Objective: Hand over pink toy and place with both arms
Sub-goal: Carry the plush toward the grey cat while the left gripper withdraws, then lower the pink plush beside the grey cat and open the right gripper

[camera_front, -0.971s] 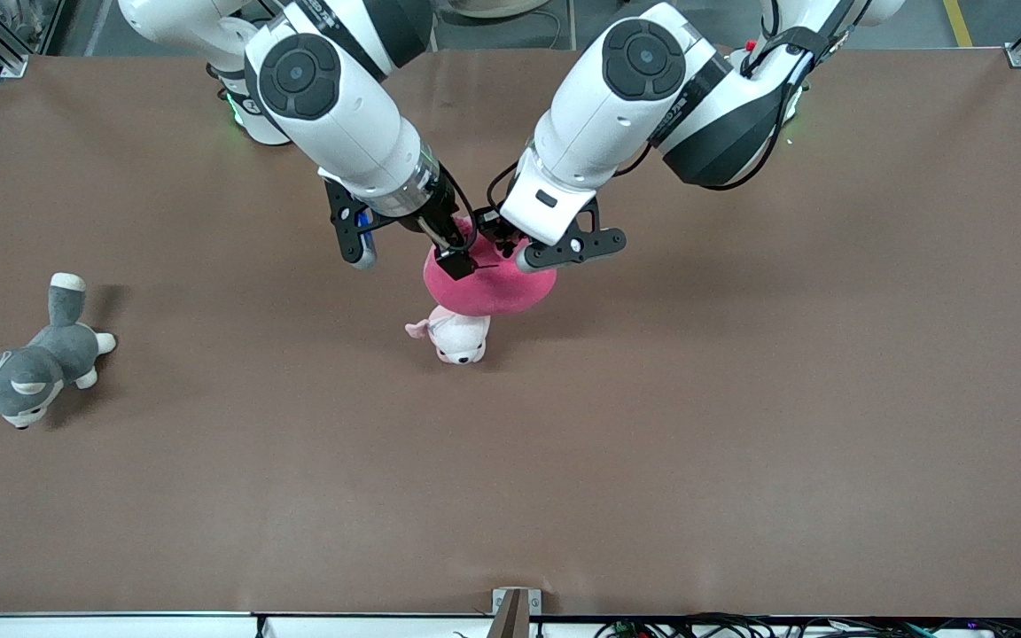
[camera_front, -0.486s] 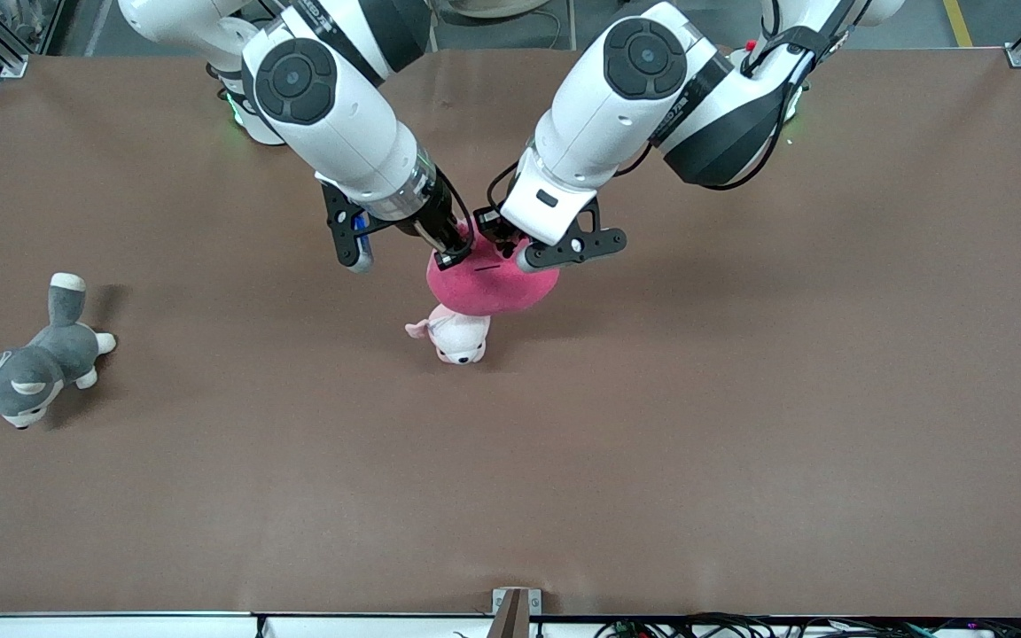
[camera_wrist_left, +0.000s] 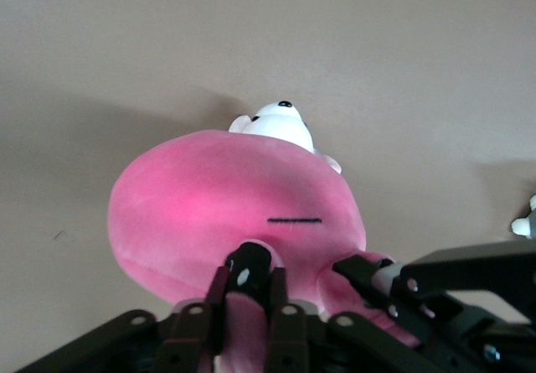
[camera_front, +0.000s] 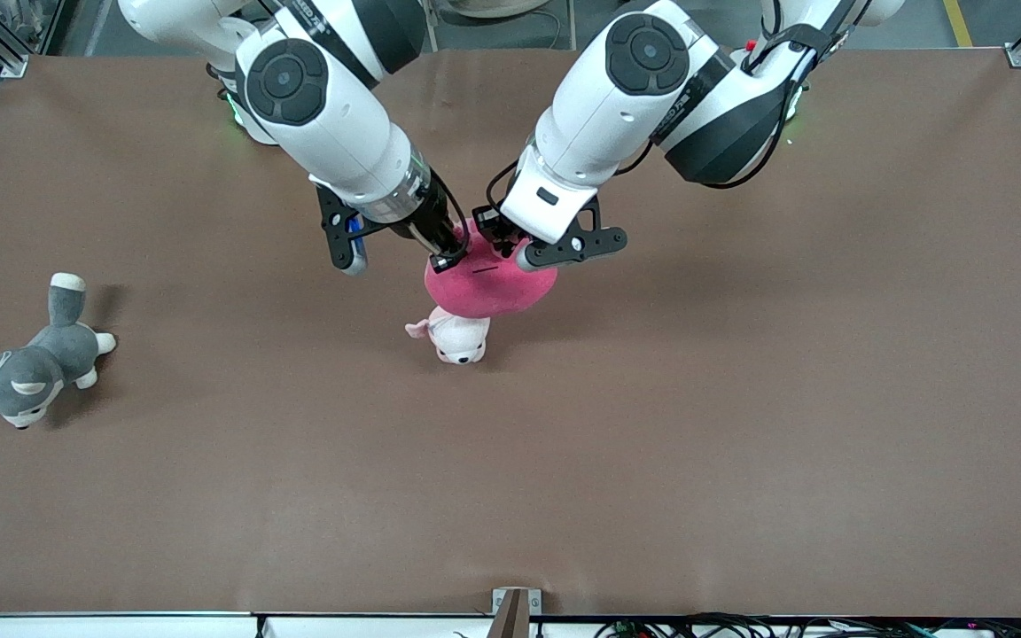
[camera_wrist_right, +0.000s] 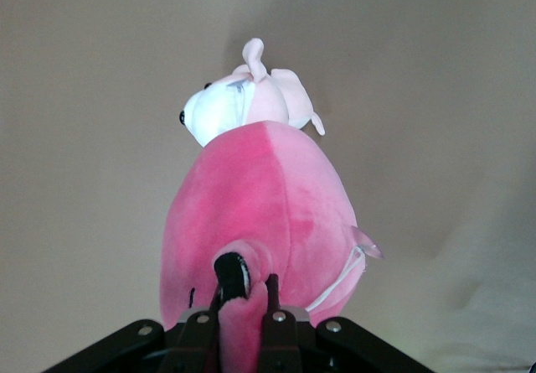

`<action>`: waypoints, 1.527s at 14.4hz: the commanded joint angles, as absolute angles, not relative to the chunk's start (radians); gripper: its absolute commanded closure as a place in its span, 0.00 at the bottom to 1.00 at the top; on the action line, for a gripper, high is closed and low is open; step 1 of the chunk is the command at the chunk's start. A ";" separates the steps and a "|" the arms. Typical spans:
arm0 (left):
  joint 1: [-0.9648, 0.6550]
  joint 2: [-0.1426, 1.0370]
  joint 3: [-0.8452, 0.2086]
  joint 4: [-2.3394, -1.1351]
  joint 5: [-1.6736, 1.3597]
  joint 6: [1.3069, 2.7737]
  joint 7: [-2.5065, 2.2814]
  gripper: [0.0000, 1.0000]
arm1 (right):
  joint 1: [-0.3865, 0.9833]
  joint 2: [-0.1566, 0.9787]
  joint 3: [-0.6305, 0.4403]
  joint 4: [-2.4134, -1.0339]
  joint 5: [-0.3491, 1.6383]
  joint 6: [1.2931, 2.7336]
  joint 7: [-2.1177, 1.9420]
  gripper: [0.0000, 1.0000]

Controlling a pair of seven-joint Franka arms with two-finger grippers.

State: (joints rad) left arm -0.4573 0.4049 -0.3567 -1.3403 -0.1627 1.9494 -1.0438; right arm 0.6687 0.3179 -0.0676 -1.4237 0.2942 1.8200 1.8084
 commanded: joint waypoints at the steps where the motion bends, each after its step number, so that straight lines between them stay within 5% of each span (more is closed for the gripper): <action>1: -0.468 0.396 -0.347 -1.312 -0.161 1.945 -1.057 0.00 | 0.618 0.293 -0.064 -1.440 0.290 1.783 1.729 1.00; 6: -0.436 0.325 -0.347 -1.313 -0.056 1.910 -1.043 0.00 | 0.467 0.247 -0.066 -1.534 0.288 1.743 1.510 1.00; 13: -0.223 0.172 -0.348 -1.316 0.032 1.640 -0.677 0.00 | 0.226 0.147 -0.067 -1.788 0.285 1.762 1.117 1.00; 17: -0.080 0.101 -0.348 -1.324 0.028 1.465 -0.479 0.00 | 0.146 0.118 -0.067 -1.978 0.285 1.929 0.958 1.00; 22: 0.089 0.037 -0.348 -1.388 0.018 1.422 -0.330 0.00 | 0.066 0.123 -0.066 -2.126 0.287 2.074 0.809 0.98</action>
